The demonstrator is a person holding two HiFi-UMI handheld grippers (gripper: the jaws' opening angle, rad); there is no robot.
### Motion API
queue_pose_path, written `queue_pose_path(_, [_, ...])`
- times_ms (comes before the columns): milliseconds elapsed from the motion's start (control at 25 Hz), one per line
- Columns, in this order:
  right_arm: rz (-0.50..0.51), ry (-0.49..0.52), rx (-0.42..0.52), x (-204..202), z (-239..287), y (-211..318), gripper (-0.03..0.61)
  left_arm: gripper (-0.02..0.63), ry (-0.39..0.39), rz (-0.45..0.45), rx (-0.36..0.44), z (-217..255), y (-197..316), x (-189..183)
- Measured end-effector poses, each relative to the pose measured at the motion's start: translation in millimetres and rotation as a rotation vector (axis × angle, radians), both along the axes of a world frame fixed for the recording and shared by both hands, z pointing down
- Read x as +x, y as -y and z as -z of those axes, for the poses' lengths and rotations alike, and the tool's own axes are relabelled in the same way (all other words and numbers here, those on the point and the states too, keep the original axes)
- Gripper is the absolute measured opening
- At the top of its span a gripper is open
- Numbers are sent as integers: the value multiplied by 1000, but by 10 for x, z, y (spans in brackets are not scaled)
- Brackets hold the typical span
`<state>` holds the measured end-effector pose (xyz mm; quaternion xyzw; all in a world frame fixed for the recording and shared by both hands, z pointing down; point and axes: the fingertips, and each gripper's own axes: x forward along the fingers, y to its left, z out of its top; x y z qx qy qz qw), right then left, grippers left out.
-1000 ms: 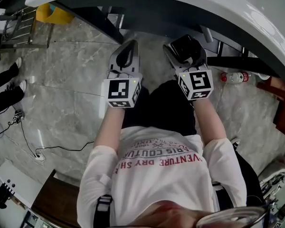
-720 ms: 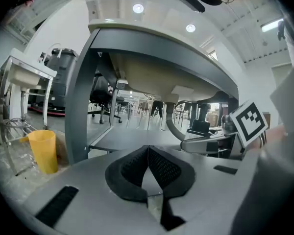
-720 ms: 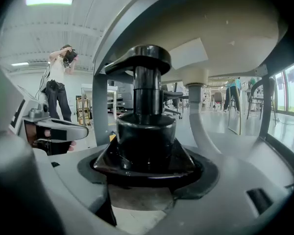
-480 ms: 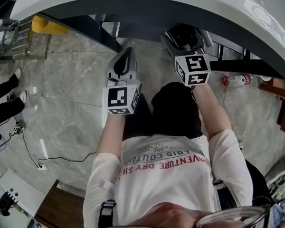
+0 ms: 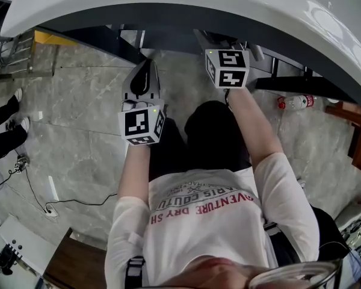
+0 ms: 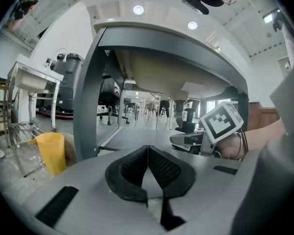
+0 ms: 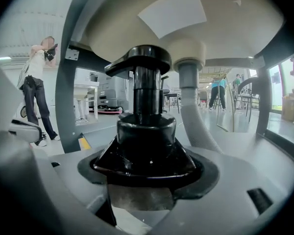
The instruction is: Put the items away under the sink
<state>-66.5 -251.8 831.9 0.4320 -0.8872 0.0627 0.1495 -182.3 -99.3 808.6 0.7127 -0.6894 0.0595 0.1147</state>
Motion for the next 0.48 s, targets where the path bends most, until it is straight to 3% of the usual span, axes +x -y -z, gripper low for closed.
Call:
queue_pose_path(280, [-121, -7, -60, -58, -23, 184, 380, 23, -12, 14, -10, -31, -30, -40])
queue_pose_path(480, [-167, -73, -25, -56, -55, 190, 380, 23, -6, 27, -10, -21, -94, -103])
